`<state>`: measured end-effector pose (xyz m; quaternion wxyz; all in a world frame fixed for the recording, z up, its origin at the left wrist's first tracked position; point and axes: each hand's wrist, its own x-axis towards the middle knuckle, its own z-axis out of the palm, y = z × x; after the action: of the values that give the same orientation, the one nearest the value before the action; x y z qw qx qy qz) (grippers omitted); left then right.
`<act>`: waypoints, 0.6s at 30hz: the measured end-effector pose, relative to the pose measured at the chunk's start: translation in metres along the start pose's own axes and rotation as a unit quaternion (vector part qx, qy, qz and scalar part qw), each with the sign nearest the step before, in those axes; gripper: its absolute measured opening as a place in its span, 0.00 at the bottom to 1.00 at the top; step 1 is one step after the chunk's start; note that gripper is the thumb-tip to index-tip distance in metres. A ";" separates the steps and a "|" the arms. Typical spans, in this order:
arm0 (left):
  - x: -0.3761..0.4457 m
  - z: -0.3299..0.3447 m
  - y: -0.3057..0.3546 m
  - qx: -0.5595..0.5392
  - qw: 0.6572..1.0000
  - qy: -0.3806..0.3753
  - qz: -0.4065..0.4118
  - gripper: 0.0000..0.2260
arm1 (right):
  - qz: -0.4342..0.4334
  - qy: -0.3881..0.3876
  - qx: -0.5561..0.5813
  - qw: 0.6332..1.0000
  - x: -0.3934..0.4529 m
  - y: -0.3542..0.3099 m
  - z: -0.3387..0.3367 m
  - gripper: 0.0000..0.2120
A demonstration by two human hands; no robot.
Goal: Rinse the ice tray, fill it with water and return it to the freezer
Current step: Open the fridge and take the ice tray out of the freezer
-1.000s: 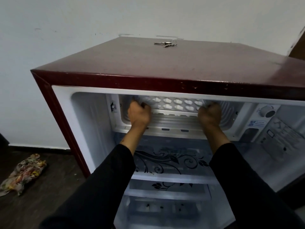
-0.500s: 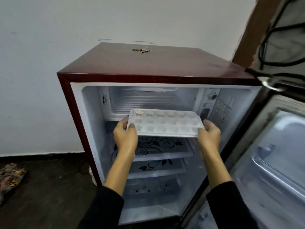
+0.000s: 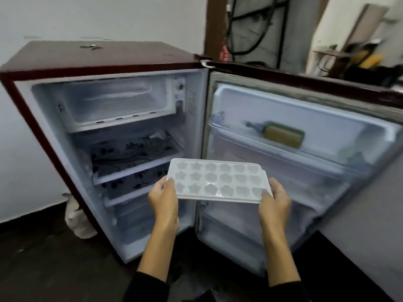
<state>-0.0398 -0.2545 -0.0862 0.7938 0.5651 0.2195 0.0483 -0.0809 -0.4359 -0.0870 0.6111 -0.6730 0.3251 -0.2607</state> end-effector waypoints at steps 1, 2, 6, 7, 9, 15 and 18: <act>-0.017 0.006 -0.005 0.001 1.000 -0.021 -0.004 0.08 | 0.002 0.025 0.008 1.000 -0.004 0.005 -0.021 0.21; -0.033 0.013 -0.010 0.000 0.999 -0.043 -0.011 0.08 | 0.002 0.048 0.022 0.999 -0.008 0.009 -0.042 0.21; -0.086 0.048 -0.030 0.015 0.989 -0.132 -0.065 0.11 | 0.021 0.143 0.060 0.988 -0.024 0.020 -0.123 0.22; -0.099 0.058 -0.035 0.020 0.985 -0.152 -0.078 0.11 | 0.027 0.166 0.069 0.983 -0.027 0.021 -0.143 0.23; -0.124 0.078 -0.044 0.029 0.976 -0.195 -0.094 0.10 | 0.031 0.211 0.078 0.974 -0.034 0.022 -0.178 0.24; -0.206 0.136 -0.082 0.059 0.928 -0.336 -0.151 0.10 | 0.037 0.359 0.094 0.928 -0.056 0.025 -0.285 0.24; -0.251 0.167 -0.106 0.068 0.892 -0.402 -0.194 0.10 | 0.038 0.435 0.103 0.894 -0.071 0.029 -0.336 0.24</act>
<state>-0.2161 -0.5195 -0.0656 0.7676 0.5348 -0.0103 -0.3529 -0.3815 -0.6029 -0.0729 0.4841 -0.4131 0.5547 -0.5360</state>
